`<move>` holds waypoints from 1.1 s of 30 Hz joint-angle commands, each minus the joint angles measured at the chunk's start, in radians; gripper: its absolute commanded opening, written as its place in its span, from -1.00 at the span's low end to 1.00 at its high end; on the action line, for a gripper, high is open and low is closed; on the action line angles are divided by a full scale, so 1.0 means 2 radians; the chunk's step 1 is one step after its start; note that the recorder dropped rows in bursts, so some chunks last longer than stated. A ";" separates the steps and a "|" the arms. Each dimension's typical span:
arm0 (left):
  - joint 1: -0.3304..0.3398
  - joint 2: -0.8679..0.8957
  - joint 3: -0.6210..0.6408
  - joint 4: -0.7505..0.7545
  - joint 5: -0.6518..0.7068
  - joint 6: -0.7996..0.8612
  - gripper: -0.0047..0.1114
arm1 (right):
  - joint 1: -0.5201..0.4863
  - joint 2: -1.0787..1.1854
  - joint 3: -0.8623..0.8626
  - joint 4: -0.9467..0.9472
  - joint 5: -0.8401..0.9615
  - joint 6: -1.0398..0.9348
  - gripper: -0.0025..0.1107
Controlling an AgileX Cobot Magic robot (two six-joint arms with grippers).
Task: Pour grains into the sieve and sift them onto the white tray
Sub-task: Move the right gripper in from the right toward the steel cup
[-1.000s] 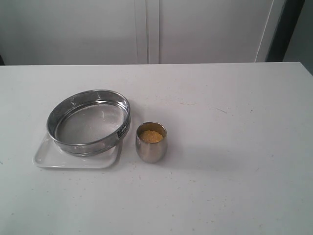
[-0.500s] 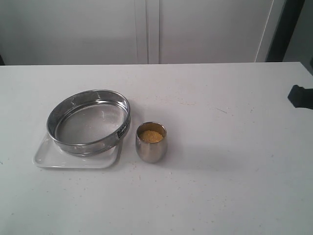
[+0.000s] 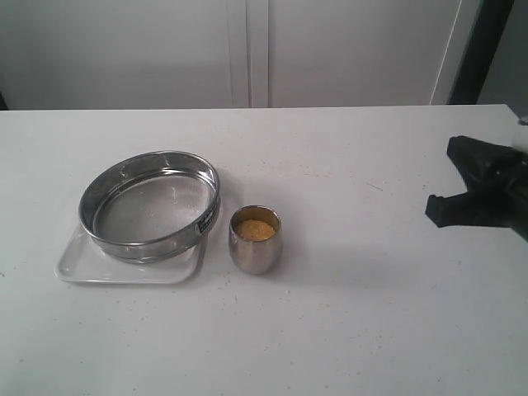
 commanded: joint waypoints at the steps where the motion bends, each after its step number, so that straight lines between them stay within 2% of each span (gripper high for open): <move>1: -0.003 -0.002 0.005 -0.001 0.004 -0.002 -0.92 | -0.002 0.038 0.034 -0.014 -0.105 0.008 -0.96; 11: -0.003 -0.002 0.005 -0.001 0.004 -0.002 -0.92 | -0.002 0.202 0.051 -0.061 -0.243 -0.023 -0.96; 15: -0.003 -0.002 0.005 -0.001 0.004 -0.002 -0.92 | -0.002 0.276 0.047 -0.063 -0.243 -0.047 -0.96; 20: -0.003 -0.002 0.005 -0.001 0.004 -0.002 -0.92 | -0.002 0.341 0.013 -0.121 -0.243 -0.056 -0.96; 25: -0.003 -0.002 0.005 -0.001 0.004 -0.002 -0.92 | -0.002 0.366 -0.016 -0.180 -0.243 -0.057 -0.96; 33: -0.003 -0.002 0.005 -0.001 0.004 -0.002 -0.92 | -0.002 0.409 -0.052 -0.215 -0.243 -0.055 -0.96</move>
